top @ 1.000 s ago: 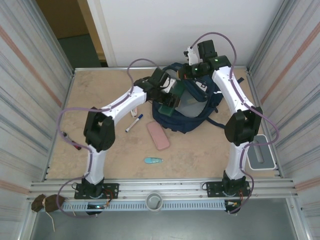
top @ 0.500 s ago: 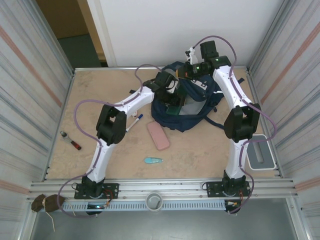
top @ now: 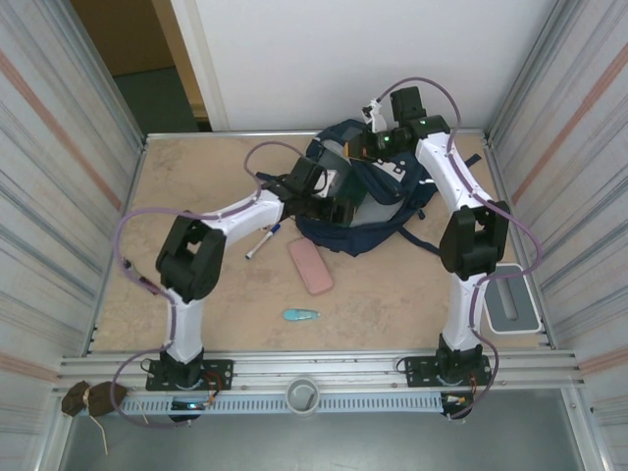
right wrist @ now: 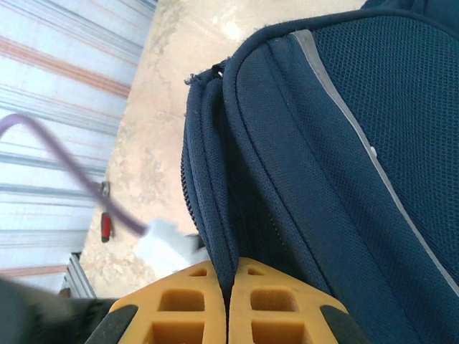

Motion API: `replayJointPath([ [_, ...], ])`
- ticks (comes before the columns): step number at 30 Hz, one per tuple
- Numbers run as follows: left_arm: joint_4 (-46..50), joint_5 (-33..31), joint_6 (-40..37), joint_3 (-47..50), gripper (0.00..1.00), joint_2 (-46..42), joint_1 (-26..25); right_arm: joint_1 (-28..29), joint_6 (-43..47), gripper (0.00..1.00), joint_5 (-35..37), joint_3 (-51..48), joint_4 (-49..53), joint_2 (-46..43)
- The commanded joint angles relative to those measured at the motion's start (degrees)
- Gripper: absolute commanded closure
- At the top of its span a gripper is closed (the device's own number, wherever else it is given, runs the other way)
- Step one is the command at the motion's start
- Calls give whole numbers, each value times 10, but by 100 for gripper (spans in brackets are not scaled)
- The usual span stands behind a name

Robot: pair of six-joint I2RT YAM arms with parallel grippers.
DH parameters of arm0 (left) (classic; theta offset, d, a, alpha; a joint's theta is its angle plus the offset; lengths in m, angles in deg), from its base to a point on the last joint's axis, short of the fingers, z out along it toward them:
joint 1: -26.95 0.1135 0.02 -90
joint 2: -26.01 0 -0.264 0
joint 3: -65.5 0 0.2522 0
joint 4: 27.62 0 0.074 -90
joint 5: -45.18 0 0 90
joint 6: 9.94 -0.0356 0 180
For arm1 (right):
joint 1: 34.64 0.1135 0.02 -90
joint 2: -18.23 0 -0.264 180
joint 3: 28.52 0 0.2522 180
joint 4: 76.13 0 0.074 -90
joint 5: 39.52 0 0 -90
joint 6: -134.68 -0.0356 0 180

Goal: Pack the student bag

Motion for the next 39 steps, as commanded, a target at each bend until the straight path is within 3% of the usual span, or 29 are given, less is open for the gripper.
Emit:
replayJointPath([
  [1, -31, -5, -13, 56, 14, -56, -9, -5, 0, 100, -9, -16, -29, -34],
  [4, -39, -9, -6, 78, 18, -61, -11, -7, -1, 100, -8, -37, -39, -38],
  [9, -25, 0, 4, 55, 37, -32, -10, -7, -4, 100, -10, -49, -48, -41],
  [13, -26, 2, 14, 42, 44, -9, -11, -7, -4, 100, -9, -55, -53, -47],
  [30, -59, 25, 58, -211, 37, 178, -15, -10, -38, 100, -25, -159, -130, -86],
  [33, -70, 29, 49, -165, 34, 138, -14, -16, -38, 100, -22, -174, -132, -95],
  [39, -117, 23, 30, 16, 27, -14, -14, -29, -40, 100, -13, -184, -135, -98],
])
